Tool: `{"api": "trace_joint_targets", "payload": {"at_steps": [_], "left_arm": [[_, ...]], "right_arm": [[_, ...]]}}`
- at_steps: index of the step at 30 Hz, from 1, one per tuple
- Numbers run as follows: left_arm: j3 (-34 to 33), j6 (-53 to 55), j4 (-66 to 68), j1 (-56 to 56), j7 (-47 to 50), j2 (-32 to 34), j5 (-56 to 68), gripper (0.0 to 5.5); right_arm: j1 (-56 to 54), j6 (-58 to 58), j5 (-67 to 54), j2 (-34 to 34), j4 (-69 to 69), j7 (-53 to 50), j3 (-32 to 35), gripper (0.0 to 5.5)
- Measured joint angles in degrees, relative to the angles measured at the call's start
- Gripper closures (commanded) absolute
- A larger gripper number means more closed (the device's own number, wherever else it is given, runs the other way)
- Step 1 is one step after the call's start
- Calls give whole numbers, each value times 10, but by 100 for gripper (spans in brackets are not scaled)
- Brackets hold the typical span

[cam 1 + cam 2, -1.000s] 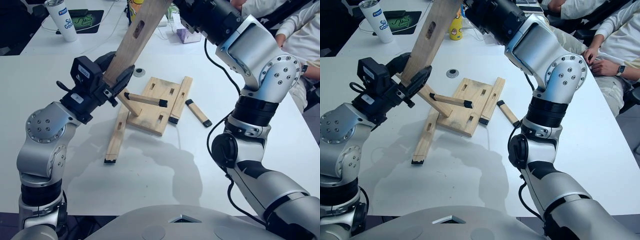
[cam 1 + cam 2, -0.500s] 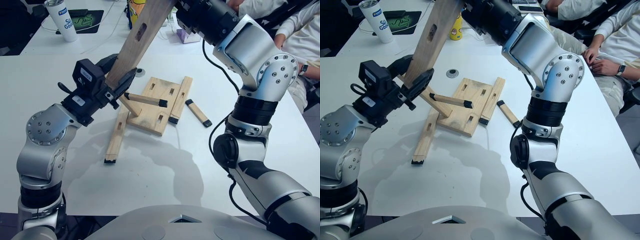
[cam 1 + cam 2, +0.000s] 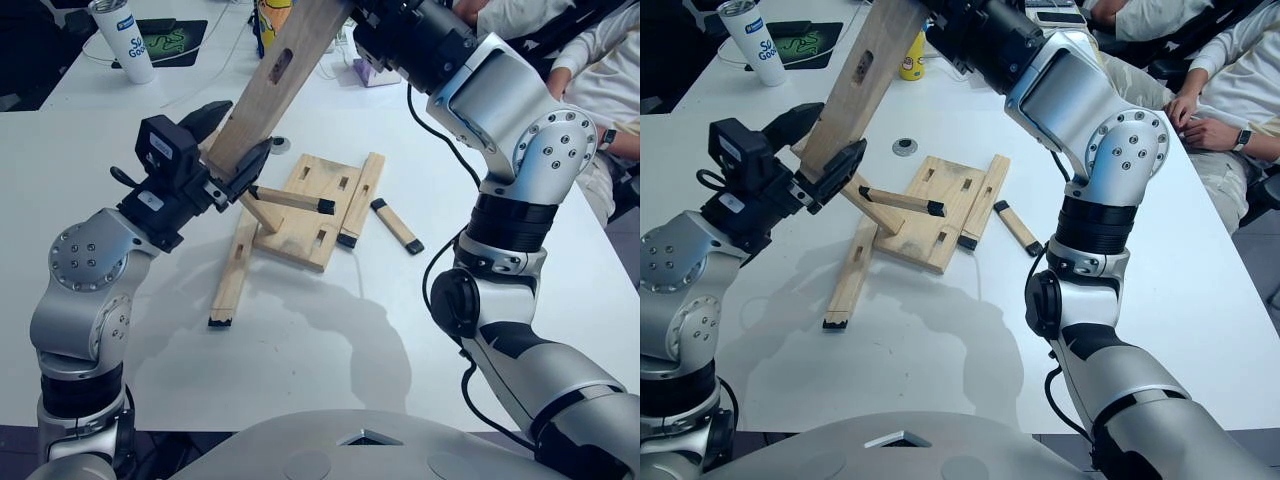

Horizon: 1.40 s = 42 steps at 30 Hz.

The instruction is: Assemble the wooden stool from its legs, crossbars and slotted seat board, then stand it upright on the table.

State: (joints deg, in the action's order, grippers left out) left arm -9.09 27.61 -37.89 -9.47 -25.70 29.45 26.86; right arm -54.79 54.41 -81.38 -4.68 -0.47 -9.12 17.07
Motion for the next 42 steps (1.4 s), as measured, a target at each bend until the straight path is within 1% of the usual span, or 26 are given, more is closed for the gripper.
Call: {"api": "trace_joint_targets", "payload": {"at_steps": [3, 6, 7, 10, 17, 24, 27, 35, 40, 41, 42], "left_arm": [[-21, 12, 0, -17, 18, -15, 36, 193], [-58, 19, 10, -39, 54, -29, 61, 193], [-75, 23, 19, -43, 67, -34, 71, 193], [-95, 39, 39, -45, 89, -36, 88, 193], [-95, 115, 35, -28, 141, -63, 159, 193], [-56, 128, 32, 13, 146, -59, 133, 193], [-54, 129, 35, 15, 147, -60, 129, 228], [-50, 135, 40, 19, 155, -70, 131, 354], [-45, 137, 51, 19, 164, -79, 130, 418], [-43, 137, 53, 19, 166, -82, 129, 442], [-40, 135, 55, 18, 170, -86, 128, 444]], "right_arm": [[0, -16, 10, -11, 7, 3, 5, 448], [0, -27, 27, -35, 26, 9, 16, 448], [-1, -43, 45, -47, 42, 13, 27, 448], [-8, -82, 78, -71, 82, 12, 52, 448], [-21, -133, 150, -78, 126, 6, 63, 448], [-21, -146, 180, -71, 129, 4, 65, 448], [-21, -146, 183, -67, 128, 4, 65, 448], [-21, -145, 194, -60, 123, 5, 65, 448], [-21, -145, 198, -56, 122, 6, 65, 448], [-21, -144, 198, -55, 122, 6, 65, 448], [-21, -144, 199, -55, 122, 6, 65, 448]]}}
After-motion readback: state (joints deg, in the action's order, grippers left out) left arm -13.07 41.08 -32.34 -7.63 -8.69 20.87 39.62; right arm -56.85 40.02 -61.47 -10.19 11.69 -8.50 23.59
